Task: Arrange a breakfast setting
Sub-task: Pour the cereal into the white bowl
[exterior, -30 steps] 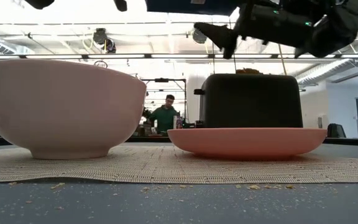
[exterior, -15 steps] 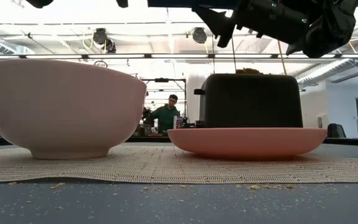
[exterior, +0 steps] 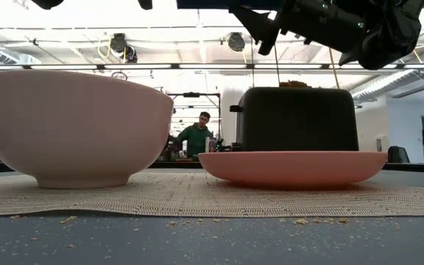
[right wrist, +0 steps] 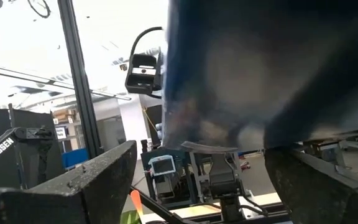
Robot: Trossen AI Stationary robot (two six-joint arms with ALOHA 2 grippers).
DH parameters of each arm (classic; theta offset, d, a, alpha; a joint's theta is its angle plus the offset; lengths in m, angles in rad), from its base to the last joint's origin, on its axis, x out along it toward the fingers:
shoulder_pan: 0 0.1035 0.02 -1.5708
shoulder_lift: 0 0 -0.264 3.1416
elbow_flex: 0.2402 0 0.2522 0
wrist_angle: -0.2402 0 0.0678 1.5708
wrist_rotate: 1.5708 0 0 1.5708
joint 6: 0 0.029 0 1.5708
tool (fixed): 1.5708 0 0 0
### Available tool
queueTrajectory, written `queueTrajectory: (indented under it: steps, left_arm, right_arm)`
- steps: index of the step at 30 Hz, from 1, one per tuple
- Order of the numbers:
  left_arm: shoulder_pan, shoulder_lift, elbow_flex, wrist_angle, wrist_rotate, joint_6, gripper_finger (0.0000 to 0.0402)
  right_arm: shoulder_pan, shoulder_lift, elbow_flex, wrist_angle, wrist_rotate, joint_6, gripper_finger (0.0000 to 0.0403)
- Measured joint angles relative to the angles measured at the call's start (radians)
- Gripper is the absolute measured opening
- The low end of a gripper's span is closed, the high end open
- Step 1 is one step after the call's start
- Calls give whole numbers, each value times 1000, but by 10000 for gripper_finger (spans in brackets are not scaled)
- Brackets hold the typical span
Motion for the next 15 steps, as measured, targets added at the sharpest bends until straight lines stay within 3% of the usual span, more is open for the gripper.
queueTrajectory:
  steps: [15]
  left_arm:
    - [-54,1,-2,-24,-25,67,170]
  right_arm:
    - [0,-5,0,8,47,-32,341]
